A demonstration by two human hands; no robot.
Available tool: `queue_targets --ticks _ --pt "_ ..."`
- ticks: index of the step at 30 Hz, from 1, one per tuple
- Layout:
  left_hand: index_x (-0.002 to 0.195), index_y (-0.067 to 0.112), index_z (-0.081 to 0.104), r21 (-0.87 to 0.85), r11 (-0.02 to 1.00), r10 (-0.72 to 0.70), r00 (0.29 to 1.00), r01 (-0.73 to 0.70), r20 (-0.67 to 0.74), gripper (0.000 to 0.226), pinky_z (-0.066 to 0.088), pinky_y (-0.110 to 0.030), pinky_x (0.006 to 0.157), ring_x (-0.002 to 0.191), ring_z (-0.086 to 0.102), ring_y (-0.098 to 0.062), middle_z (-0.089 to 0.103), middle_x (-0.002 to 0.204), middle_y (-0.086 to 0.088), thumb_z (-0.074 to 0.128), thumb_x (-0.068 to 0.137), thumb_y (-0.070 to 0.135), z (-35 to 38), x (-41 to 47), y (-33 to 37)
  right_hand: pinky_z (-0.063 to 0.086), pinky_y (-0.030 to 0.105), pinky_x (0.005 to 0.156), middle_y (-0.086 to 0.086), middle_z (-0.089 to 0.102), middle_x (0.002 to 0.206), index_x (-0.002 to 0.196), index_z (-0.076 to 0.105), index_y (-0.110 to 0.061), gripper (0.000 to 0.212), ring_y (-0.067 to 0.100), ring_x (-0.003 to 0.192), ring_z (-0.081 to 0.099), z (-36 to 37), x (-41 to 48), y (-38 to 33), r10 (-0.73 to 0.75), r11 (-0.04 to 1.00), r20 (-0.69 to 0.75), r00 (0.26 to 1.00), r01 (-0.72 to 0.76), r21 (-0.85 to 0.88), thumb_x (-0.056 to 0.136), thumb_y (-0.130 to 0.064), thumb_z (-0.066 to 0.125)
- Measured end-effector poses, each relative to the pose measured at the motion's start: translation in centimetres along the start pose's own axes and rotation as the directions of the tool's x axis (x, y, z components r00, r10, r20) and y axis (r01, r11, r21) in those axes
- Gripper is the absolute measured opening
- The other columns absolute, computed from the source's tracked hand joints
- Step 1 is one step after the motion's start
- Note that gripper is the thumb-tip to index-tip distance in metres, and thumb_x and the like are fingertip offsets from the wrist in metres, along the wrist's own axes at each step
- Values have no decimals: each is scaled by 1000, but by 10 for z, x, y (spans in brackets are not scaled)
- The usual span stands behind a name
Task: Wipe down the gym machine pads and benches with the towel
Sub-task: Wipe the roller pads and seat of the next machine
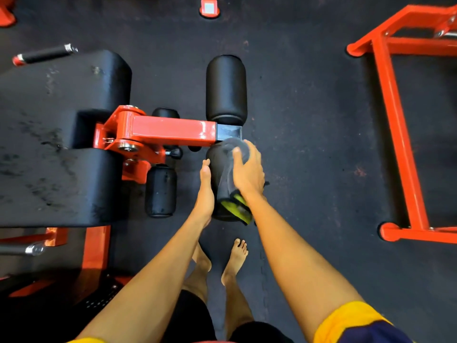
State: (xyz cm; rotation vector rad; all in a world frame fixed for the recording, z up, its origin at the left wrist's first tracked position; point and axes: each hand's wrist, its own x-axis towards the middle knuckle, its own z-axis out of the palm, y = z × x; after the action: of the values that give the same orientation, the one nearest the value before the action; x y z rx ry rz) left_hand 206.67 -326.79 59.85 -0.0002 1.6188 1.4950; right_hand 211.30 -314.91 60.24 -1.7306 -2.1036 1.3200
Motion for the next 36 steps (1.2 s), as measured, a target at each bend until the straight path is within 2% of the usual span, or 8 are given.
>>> queue_targets --ticks 3,7,10,16,24,27,32,36 --pt "161 43 16 42 999 -10 1000 9 21 84 16 -44 128 154 18 -5 16 169 15 30 90 85 1 0 -3 36 51 110 8 45 156 154 37 -29 62 38 138 46 -3 7 -17 276 958 10 961 -276 74 102 -63 35" --pt "163 32 16 22 999 26 999 -26 41 84 18 -41 128 153 20 -4 17 169 10 30 95 78 4 3 -1 24 57 120 8 13 170 158 22 -41 85 39 154 15 10 -22 -12 -198 895 83 977 215 -391 87 -78 48" --pt "163 33 18 -22 1000 20 999 -19 46 77 24 -40 126 150 29 -5 24 167 10 29 98 73 3 2 1 30 58 119 1 16 170 155 33 -45 68 38 154 17 7 -8 -4 -288 880 110 951 309 -360 93 -66 54" --pt "154 47 34 -43 997 -69 997 70 16 86 34 -45 121 140 46 -9 43 157 12 39 81 92 2 0 4 39 49 107 8 50 151 152 40 -29 63 40 134 50 -3 24 -16 216 975 44 975 -218 48 98 -61 47" --pt "159 20 30 -59 996 -70 994 65 -84 62 37 -21 110 134 46 -1 39 155 11 20 108 53 -2 8 10 31 53 122 0 6 173 160 25 -44 70 30 158 13 5 -82 49 -325 911 45 945 326 -252 99 -43 60" --pt "161 19 25 -68 980 -191 976 185 -101 71 23 -36 124 152 28 -15 26 167 1 14 106 61 -7 15 10 27 52 124 -4 2 174 159 28 -46 68 29 160 5 7 -97 62 -334 902 67 940 339 -268 100 -40 61" --pt "127 22 58 -65 968 -245 969 244 -15 68 50 -34 100 110 62 -15 66 116 -1 13 102 67 6 12 16 23 60 122 0 10 173 157 35 -43 61 42 157 11 9 -38 12 -284 895 74 956 292 -336 101 -35 59" --pt "142 32 58 -89 966 -242 970 242 10 106 48 -39 108 125 62 -14 65 139 0 29 70 103 0 34 -22 20 59 123 -2 15 172 156 37 -41 54 38 158 9 11 -2 -18 -217 916 83 973 233 -326 104 -43 52"
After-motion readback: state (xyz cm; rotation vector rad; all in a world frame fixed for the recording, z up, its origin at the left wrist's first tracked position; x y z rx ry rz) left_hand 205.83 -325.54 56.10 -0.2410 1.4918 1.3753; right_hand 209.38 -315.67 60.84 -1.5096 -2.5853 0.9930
